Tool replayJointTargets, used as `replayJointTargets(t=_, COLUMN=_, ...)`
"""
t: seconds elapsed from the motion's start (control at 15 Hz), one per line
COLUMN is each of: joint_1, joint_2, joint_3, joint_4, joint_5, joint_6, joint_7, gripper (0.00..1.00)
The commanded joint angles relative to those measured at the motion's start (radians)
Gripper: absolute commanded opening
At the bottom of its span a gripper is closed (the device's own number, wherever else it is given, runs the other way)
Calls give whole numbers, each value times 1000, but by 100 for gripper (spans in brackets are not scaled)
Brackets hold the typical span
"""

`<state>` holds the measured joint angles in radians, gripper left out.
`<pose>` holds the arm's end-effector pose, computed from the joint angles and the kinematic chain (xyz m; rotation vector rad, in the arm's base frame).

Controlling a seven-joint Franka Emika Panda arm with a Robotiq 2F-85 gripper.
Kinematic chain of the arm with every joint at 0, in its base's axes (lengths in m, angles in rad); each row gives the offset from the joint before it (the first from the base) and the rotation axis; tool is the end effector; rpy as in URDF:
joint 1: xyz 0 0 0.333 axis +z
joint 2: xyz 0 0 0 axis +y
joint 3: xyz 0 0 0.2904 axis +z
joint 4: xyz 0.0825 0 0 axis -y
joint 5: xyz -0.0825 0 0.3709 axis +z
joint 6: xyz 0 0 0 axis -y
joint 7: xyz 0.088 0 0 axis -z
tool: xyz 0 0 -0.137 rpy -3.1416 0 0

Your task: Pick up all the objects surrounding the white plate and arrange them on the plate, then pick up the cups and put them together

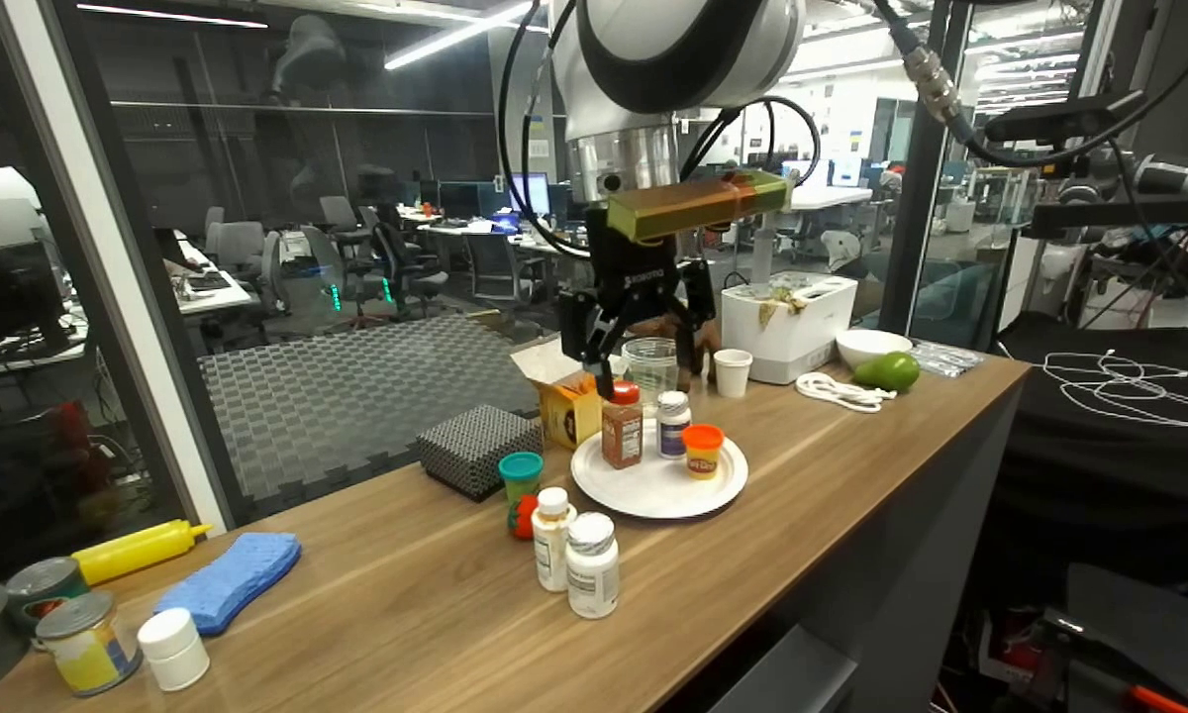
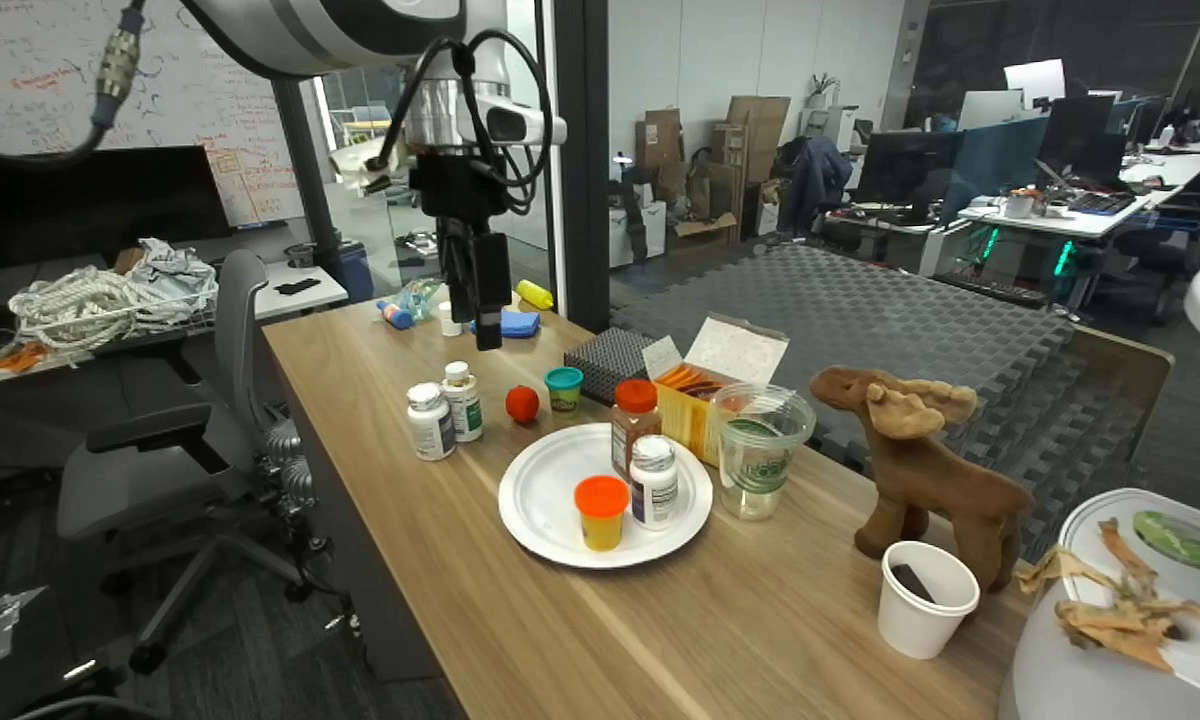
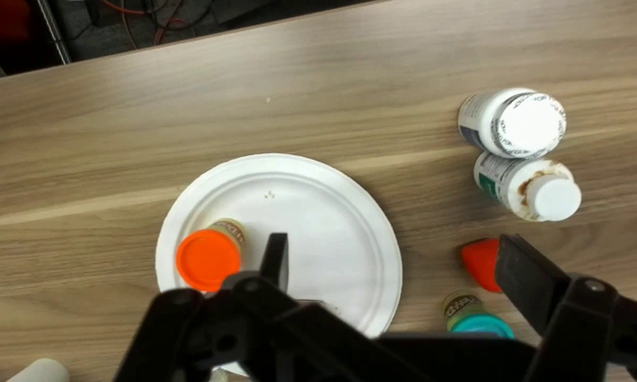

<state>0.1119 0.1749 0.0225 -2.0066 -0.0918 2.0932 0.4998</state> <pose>0.5546 0.0679 0.3155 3.0049 -0.4791 -0.0926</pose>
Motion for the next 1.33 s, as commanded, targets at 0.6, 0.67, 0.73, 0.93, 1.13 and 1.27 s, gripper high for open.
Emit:
replayJointTargets(t=0.6, joint_1=40, joint_2=46, joint_3=72, joint_4=-41, joint_5=55, joint_6=150, joint_7=-140, gripper=100)
replayJointTargets(t=0.67, joint_1=40, joint_2=49, joint_3=76, joint_4=-40, joint_5=65, joint_6=154, joint_7=-155, gripper=100)
replayJointTargets(t=0.73, joint_1=38, joint_2=53, joint_3=81, joint_4=-38, joint_5=82, joint_6=157, joint_7=-172, gripper=100)
replayJointTargets(t=0.93, joint_1=39, joint_2=65, joint_3=87, joint_4=-37, joint_5=111, joint_6=162, joint_7=-203, gripper=100)
replayJointTargets(t=1.13, joint_1=44, joint_2=69, joint_3=76, joint_4=-38, joint_5=90, joint_6=139, joint_7=-186, gripper=100)
replayJointTargets(t=1.27, joint_1=44, joint_2=73, joint_3=76, joint_4=-38, joint_5=92, joint_6=139, joint_7=-195, gripper=100)
